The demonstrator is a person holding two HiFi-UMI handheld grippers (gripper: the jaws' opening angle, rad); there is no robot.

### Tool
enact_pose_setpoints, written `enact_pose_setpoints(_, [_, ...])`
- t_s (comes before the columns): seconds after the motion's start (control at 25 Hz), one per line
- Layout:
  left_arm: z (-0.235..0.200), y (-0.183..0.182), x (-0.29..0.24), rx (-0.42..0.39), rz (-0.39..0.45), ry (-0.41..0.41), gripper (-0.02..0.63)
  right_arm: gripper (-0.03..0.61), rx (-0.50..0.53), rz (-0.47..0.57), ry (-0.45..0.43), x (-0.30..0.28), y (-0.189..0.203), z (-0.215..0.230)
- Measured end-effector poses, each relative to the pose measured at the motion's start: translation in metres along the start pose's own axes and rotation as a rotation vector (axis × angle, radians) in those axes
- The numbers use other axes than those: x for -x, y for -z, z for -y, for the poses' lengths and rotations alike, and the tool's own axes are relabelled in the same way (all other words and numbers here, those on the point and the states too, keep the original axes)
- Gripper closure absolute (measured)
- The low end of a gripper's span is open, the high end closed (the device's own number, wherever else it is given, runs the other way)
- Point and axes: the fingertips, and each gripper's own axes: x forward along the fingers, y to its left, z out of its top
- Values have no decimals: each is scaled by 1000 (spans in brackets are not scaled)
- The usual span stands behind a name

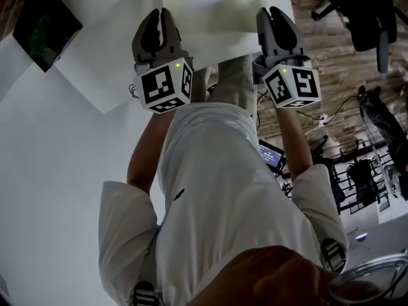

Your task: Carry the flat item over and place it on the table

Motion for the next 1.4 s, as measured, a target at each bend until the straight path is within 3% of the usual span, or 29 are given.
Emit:
enact_pose_setpoints(0.32, [-3,-31,47,8,38,19,563,488,22,31,-15,34,-27,-40])
enact_pose_setpoints(0.76, [25,-74,102,17,57,49,563,488,34,64,-21,87,-79,-58])
enact_pose_setpoints(1.4, [31,-113,168,53,123,84,563,488,77,128,-24,147,-114,-101])
